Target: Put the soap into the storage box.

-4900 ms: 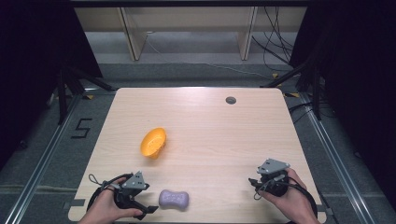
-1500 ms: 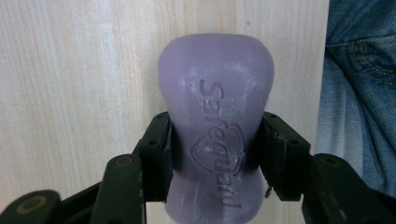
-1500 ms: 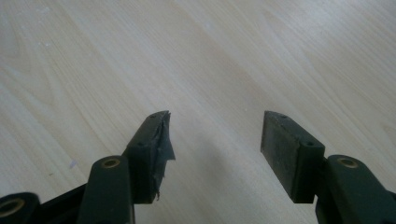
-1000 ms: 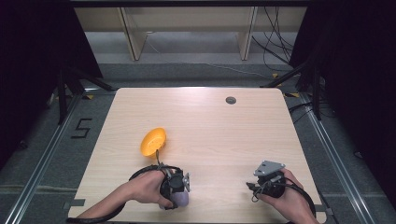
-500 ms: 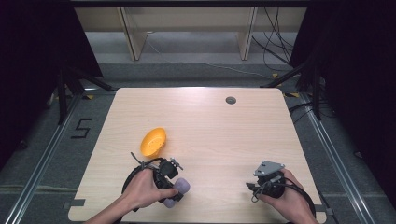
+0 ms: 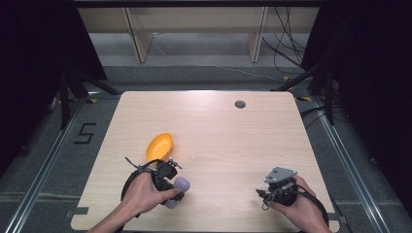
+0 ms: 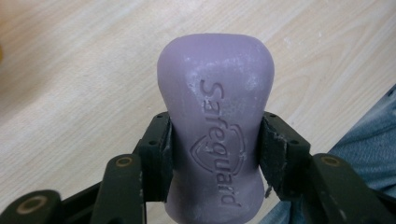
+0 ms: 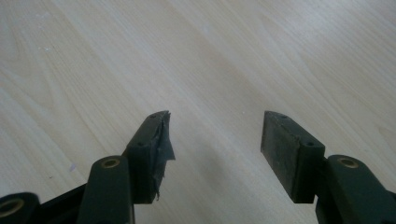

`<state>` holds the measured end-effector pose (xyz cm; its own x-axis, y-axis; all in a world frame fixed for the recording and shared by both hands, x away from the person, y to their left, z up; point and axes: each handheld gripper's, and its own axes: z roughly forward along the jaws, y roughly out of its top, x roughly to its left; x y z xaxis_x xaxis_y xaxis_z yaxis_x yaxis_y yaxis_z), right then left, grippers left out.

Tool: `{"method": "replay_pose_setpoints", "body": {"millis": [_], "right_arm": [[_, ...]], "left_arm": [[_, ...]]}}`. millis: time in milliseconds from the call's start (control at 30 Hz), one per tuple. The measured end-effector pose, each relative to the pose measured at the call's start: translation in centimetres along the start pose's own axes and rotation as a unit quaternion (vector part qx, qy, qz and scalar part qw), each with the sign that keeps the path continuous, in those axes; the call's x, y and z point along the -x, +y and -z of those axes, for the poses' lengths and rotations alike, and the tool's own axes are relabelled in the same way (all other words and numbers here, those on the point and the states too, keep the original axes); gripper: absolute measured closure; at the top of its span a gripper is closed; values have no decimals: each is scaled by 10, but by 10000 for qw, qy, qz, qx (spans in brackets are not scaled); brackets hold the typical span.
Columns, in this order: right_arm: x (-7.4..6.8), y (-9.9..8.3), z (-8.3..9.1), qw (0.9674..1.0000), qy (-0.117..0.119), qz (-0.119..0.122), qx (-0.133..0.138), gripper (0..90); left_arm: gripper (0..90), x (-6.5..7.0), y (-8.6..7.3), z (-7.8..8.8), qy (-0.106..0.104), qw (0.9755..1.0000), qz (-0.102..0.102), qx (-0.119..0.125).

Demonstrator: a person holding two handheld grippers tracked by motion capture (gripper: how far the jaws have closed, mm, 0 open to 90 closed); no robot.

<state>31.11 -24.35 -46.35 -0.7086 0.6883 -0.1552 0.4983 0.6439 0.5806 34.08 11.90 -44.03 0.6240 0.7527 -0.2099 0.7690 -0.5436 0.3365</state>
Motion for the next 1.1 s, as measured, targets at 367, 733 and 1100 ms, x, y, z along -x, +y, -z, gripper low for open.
{"method": "replay_pose_setpoints", "body": {"millis": [367, 733, 1100], "right_arm": [[1, 0, 0, 10000, -21, 40, 2, 429], [1, 0, 0, 10000, -22, 35, 1, 428], [0, 0, 0, 10000, -3, -61, -17, 425]], "left_arm": [[496, -11, -1, 13, 201, 9992, 301, 175], [496, -21, -1, 17, 246, 9990, 309, 221], [496, -32, 3, 19, 309, 9971, 650, 234]]}}
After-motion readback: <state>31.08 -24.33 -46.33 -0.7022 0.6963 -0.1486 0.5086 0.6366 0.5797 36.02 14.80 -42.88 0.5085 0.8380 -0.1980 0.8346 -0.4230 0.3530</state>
